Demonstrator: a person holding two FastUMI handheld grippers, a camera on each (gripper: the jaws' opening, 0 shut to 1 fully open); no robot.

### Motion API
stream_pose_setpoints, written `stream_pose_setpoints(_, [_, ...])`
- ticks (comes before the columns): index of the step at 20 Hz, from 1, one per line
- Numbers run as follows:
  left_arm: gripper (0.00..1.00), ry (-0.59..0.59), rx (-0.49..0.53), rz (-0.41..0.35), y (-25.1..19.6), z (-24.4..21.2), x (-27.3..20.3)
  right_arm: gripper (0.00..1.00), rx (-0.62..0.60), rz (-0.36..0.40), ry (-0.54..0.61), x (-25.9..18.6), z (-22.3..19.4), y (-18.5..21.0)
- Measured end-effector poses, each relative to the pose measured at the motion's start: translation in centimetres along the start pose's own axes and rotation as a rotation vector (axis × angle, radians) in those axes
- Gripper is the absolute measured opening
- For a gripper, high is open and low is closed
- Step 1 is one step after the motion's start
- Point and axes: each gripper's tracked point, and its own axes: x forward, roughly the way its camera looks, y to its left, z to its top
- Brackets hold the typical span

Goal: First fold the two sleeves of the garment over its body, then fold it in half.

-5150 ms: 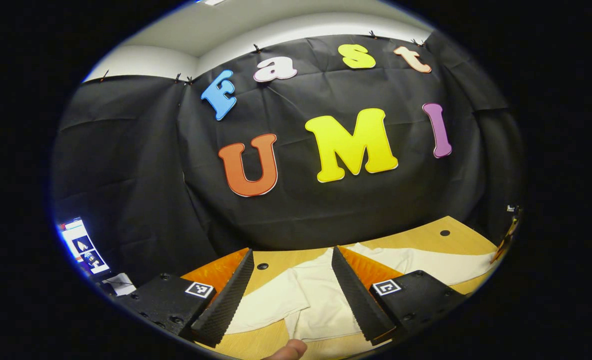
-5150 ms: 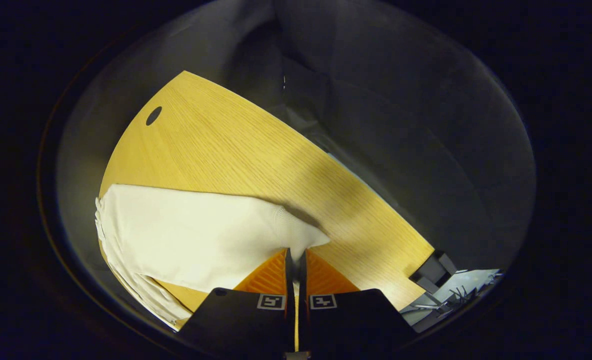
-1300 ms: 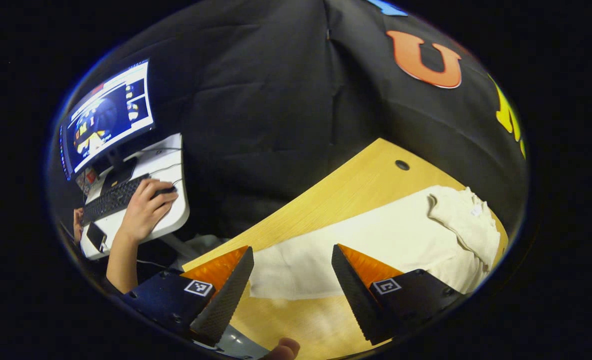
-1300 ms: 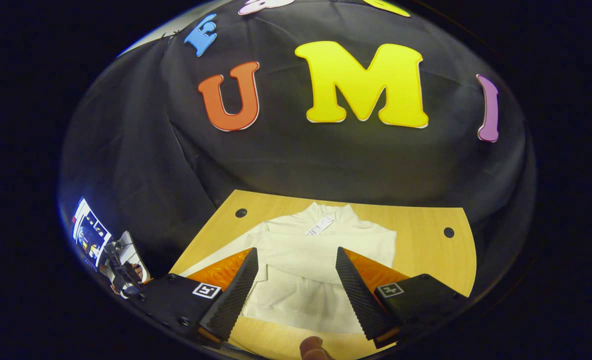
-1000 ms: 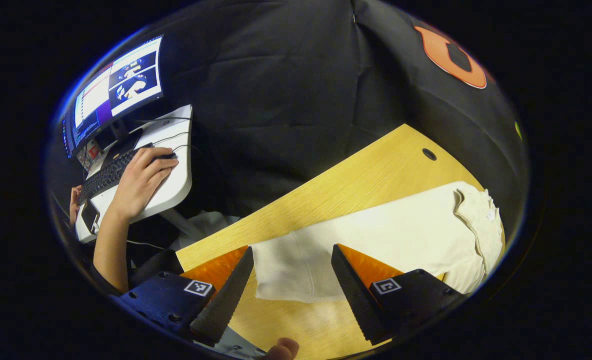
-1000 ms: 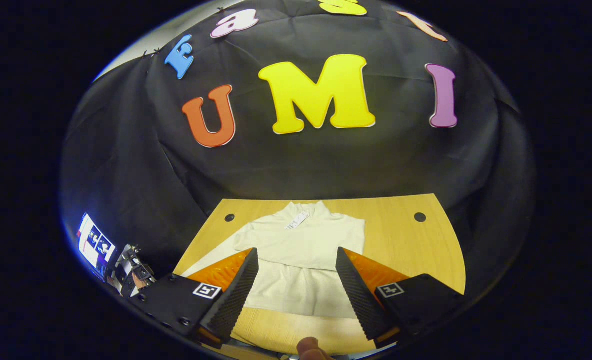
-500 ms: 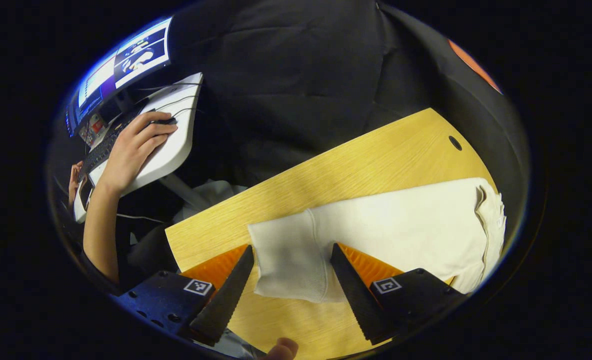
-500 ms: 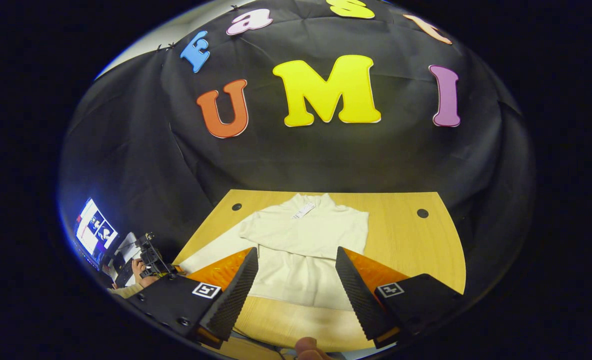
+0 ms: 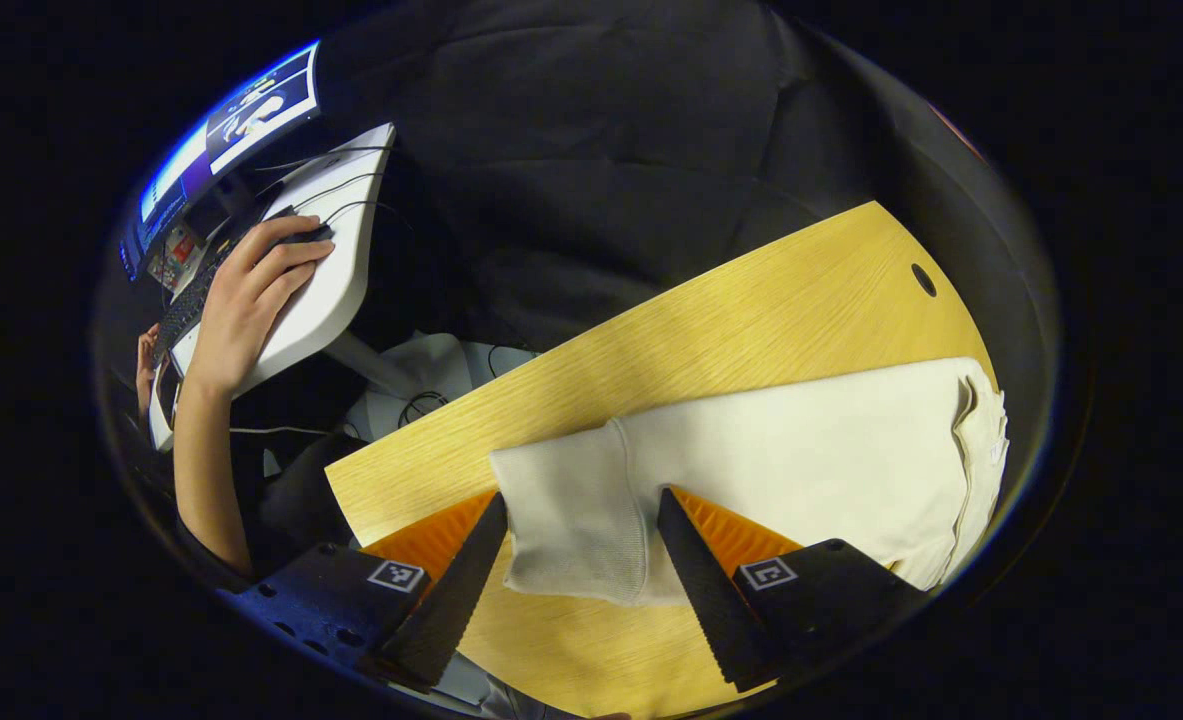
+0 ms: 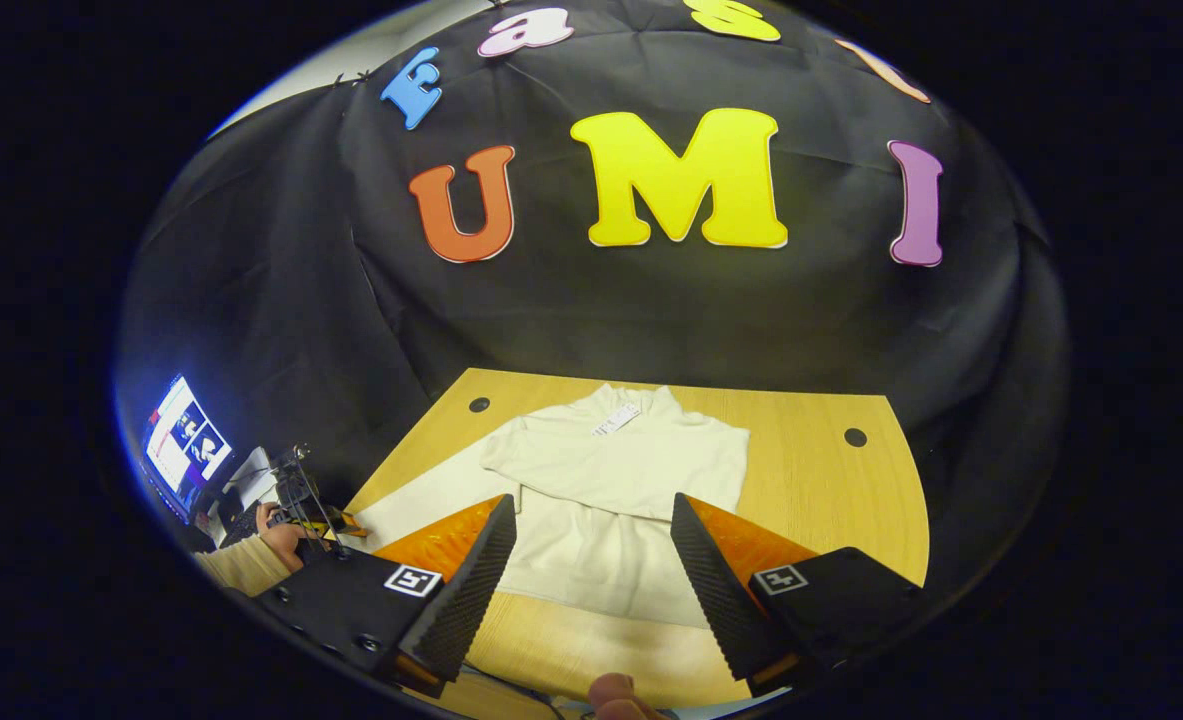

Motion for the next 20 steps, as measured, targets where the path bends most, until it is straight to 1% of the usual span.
stream_pose_setpoints(1, [0.95, 0.003, 0.011, -0.006, -0.2, 0.2, -0.2, 0.97, -0.015, 0.004, -0.009, -0.2, 0.1, 0.3])
stream_pose_setpoints(3, [0.86, 0.003, 0.036, -0.018, -0.5, 0.4, 0.0, 0.97, -0.049, 0.004, -0.035, -0.6, 0.6, 0.4])
stream_pose_setpoints(4, [0.77, 0.005, 0.048, -0.024, -0.9, 0.5, 0.0, 0.97, -0.064, 0.008, -0.051, -0.9, 0.9, 0.6])
stream_pose_setpoints(6, [0.63, 0.005, 0.063, -0.037, -1.7, 0.4, 0.0, 0.97, -0.087, 0.0, -0.094, -1.5, 1.8, 0.5])
stream_pose_setpoints(8, [0.36, -0.005, 0.057, -0.06, -2.6, 0.6, -0.1, 0.97, -0.101, -0.016, -0.146, -2.3, 2.9, 0.2])
stream_pose_setpoints(9, [0.25, -0.006, 0.05, -0.055, -2.6, 0.5, 0.0, 0.97, -0.107, -0.025, -0.169, -2.6, 3.3, 0.0])
stream_pose_setpoints(10, [0.12, -0.006, 0.051, -0.051, -2.6, 0.6, 0.1, 0.97, -0.11, -0.042, -0.19, -2.9, 3.5, -0.5])
stream_pose_setpoints(11, [0.09, -0.004, 0.053, -0.048, -2.6, 0.5, 0.0, 0.98, -0.105, -0.059, -0.208, -3.4, 3.8, -1.0])
stream_pose_setpoints(12, [0.04, -0.001, 0.058, -0.048, -2.8, 0.5, -0.1, 0.98, -0.091, -0.085, -0.233, -3.9, 4.0, -1.7])
stream_pose_setpoints(15, [0.03, 0.007, 0.112, -0.043, -2.8, 0.7, -0.7, 0.97, -0.072, -0.164, -0.296, -5.2, 4.7, -4.0])
stream_pose_setpoints(17, [0.03, -0.048, 0.136, -0.049, -3.0, 2.2, -2.0, 0.98, -0.064, -0.16, -0.302, -5.4, 4.6, -4.1])
stream_pose_setpoints(18, [0.03, -0.06, 0.14, -0.052, -3.3, 2.8, -2.7, 0.97, -0.065, -0.176, -0.293, -5.2, 4.4, -4.5])
stream_pose_setpoints(20, [0.03, -0.072, 0.134, -0.065, -4.0, 3.7, -4.2, 0.98, -0.062, -0.17, -0.278, -5.2, 4.1, -4.5])
